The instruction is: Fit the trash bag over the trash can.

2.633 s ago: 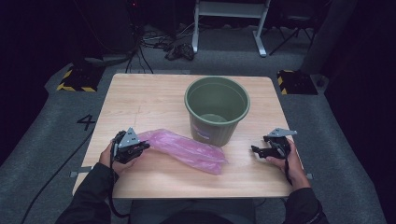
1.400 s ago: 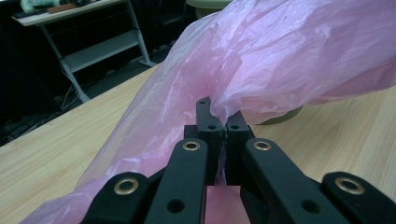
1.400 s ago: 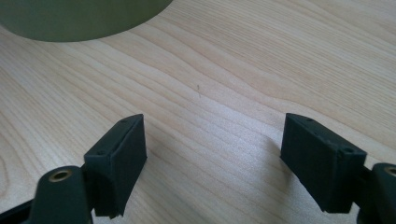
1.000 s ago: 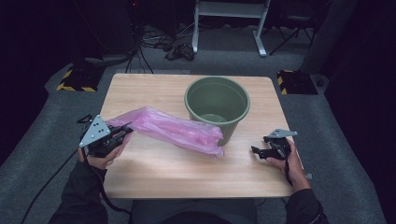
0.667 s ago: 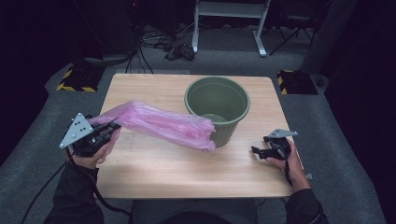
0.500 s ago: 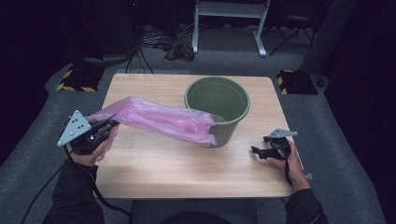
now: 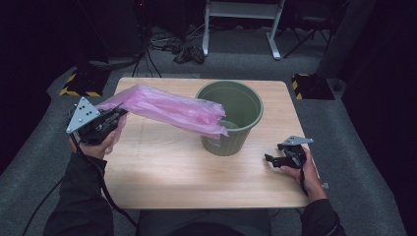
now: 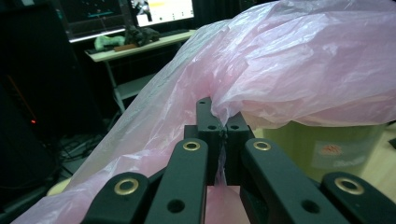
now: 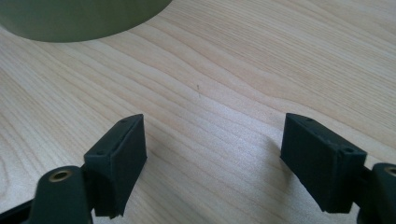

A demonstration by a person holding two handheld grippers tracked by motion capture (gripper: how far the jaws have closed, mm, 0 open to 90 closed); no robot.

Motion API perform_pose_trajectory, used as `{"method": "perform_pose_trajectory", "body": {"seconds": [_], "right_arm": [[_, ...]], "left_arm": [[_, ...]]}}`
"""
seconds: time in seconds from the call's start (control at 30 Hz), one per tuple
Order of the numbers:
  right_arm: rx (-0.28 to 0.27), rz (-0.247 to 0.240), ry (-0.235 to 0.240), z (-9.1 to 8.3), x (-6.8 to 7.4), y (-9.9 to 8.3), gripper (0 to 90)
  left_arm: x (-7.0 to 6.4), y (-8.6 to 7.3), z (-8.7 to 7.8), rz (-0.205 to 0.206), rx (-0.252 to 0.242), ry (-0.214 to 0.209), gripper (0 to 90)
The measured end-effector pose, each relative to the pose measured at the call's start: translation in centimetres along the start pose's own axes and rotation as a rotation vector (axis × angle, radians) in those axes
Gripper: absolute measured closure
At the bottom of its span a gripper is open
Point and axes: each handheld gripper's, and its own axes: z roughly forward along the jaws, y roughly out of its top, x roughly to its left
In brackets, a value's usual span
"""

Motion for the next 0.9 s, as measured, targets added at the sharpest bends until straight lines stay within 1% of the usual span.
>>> {"method": "perform_pose_trajectory", "body": {"seconds": [0.1, 0.2, 0.3, 0.37, 0.43, 0.47, 0.53, 0.57, 0.67, 0.7, 0.77, 0.9], "right_arm": [[0.000, 0.000, 0.000, 0.0, 0.0, 0.0, 22.0], [0.000, 0.000, 0.000, 0.0, 0.0, 0.0, 22.0], [0.000, 0.000, 0.000, 0.0, 0.0, 0.0, 22.0], [0.000, 0.000, 0.000, 0.0, 0.0, 0.0, 22.0], [0.000, 0.000, 0.000, 0.0, 0.0, 0.0, 22.0], [0.000, 0.000, 0.000, 0.0, 0.0, 0.0, 22.1], [0.000, 0.000, 0.000, 0.0, 0.0, 0.0, 22.0], [0.000, 0.000, 0.000, 0.0, 0.0, 0.0, 22.0], [0.000, 0.000, 0.000, 0.0, 0.0, 0.0, 22.0], [0.000, 0.000, 0.000, 0.0, 0.0, 0.0, 22.1], [0.000, 0.000, 0.000, 0.0, 0.0, 0.0, 22.0], [0.000, 0.000, 0.000, 0.0, 0.0, 0.0, 22.0]], "left_arm": [[-0.1, 0.8, 0.4, 0.019, 0.005, 0.022, 89.2], [-0.2, 1.4, 1.0, 0.024, 0.010, 0.044, 89.2], [-0.5, 1.8, 2.0, 0.052, 0.028, 0.081, 89.3], [-0.6, 2.0, 2.5, 0.046, 0.026, 0.076, 89.2], [-0.6, 2.2, 3.0, 0.049, 0.030, 0.094, 89.2], [-0.4, 2.5, 3.1, 0.042, 0.027, 0.090, 89.2], [-0.1, 2.9, 3.3, 0.030, 0.017, 0.102, 89.3], [0.1, 3.1, 3.4, 0.031, 0.014, 0.108, 89.2], [-0.1, 3.7, 3.9, 0.049, 0.020, 0.107, 89.2], [-0.4, 3.8, 4.1, 0.068, 0.029, 0.111, 89.2], [-0.9, 3.9, 4.5, 0.089, 0.042, 0.111, 89.2], [-1.9, 3.9, 5.8, 0.112, 0.056, 0.091, 89.2]]}}
